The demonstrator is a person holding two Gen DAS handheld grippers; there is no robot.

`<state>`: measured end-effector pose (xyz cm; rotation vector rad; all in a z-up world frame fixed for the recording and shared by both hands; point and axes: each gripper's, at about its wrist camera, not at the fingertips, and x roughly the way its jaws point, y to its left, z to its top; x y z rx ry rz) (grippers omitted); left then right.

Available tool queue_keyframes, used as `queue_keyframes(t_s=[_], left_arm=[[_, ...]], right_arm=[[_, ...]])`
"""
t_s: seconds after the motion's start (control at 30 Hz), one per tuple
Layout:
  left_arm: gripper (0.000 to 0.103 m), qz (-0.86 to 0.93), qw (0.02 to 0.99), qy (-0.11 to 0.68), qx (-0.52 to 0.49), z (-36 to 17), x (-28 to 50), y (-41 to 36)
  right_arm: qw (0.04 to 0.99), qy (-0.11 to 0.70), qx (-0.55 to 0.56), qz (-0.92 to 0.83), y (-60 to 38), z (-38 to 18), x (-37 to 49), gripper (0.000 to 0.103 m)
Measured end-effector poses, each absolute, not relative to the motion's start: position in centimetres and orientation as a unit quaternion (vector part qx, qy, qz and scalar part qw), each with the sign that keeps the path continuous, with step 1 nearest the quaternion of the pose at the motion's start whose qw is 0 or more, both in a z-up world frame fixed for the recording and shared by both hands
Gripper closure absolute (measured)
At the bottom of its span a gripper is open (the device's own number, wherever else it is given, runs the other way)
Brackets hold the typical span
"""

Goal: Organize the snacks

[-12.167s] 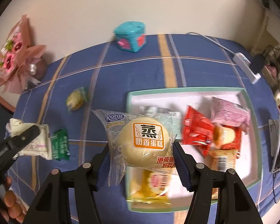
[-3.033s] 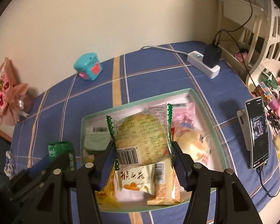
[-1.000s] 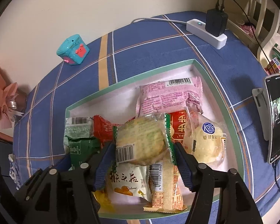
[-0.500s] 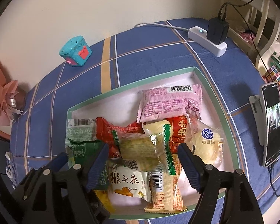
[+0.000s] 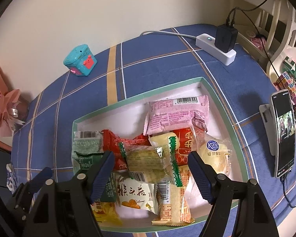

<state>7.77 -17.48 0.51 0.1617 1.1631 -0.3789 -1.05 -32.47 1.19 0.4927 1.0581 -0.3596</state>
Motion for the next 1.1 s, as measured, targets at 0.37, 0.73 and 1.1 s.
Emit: queue_keyframes(t_s=[0.37,0.73,1.1], left_arm=[[0.0,-0.083,0.834,0.543,0.054,0.3,9.3,-12.1],[0.0,-0.06,0.833,0.545,0.073,0.7,6.0,-8.3],[0.0,-0.083,0.828,0.547,0.087,0.5,1.8,-6.4]], right_arm=[[0.828,0.492,0.205,-0.172,-31.2,1.3,-1.5,0.0],[0.838,0.493,0.167,-0.164,-27.2,1.6,-4.0,0.0],[0.846,0.487,0.146,-0.16,-24.1,2.3,-8.0,0.0]])
